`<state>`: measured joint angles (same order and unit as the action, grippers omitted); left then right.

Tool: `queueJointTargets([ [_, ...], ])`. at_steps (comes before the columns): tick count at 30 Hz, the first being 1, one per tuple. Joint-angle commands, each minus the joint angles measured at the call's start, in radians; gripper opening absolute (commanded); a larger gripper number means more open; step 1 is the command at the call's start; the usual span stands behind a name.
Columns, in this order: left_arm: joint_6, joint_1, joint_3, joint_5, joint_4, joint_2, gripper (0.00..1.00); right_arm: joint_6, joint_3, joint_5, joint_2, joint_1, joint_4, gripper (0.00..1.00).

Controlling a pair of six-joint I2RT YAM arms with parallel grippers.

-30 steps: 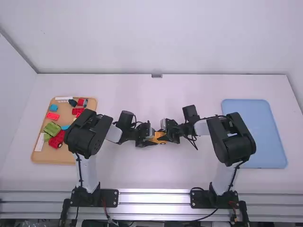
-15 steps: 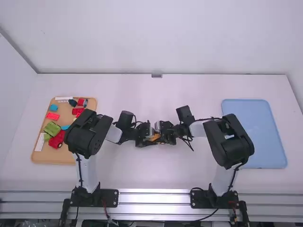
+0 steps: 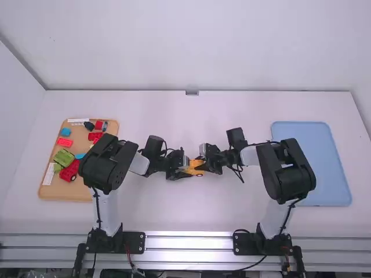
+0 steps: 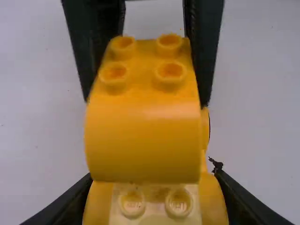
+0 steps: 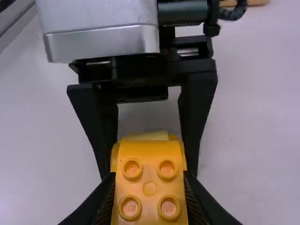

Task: Assemble lego blocks to make yellow taxi

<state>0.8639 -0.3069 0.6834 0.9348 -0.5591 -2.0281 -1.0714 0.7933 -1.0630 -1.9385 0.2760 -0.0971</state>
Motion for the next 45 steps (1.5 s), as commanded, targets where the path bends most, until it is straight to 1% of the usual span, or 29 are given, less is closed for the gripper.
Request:
queueJointTargets([
  [1,0.015,-0.007,-0.003,0.014,0.002,-0.018,0.31,0.012,-0.012,0.023,-0.022,0.029,-0.002,0.0],
  [3,0.015,-0.008,-0.003,0.014,0.002,-0.018,0.31,0.013,-0.019,0.019,-0.022,0.033,-0.011,0.0],
  [6,0.015,-0.008,-0.003,0.014,0.001,-0.018,0.31,0.012,-0.031,-0.001,-0.022,0.013,-0.014,0.0],
  [10,0.015,-0.008,-0.003,0.014,0.001,-0.018,0.31,0.062,-0.066,-0.031,-0.022,-0.016,-0.093,0.0],
  [15,0.015,-0.008,-0.003,0.018,0.005,-0.018,0.31,0.061,-0.088,-0.024,-0.042,0.013,-0.166,0.0],
  [26,0.015,-0.008,-0.003,0.018,0.012,-0.018,0.27,0.087,-0.084,0.035,-0.083,0.021,-0.208,0.0],
  [30,0.016,-0.005,-0.003,0.018,0.016,-0.018,0.26,0.068,-0.064,0.079,-0.086,0.019,-0.142,0.0],
  [32,0.016,-0.009,-0.003,0.017,0.023,-0.018,0.25,0.042,-0.045,0.132,-0.086,0.019,-0.082,0.0],
  [35,0.016,-0.009,-0.003,0.017,0.028,-0.018,0.24,0.042,-0.023,0.182,-0.086,0.019,-0.038,0.0],
  [38,0.016,-0.006,-0.003,0.018,0.027,-0.018,0.24,0.042,-0.01,0.182,-0.086,0.019,-0.014,0.0],
  [42,0.016,-0.008,-0.003,0.017,0.027,-0.018,0.24,-0.011,-0.008,0.224,-0.086,0.018,0.039,0.0],
  [45,0.015,-0.001,-0.003,0.017,0.026,-0.018,0.24,-0.037,-0.007,0.213,-0.086,0.016,0.071,0.0],
])
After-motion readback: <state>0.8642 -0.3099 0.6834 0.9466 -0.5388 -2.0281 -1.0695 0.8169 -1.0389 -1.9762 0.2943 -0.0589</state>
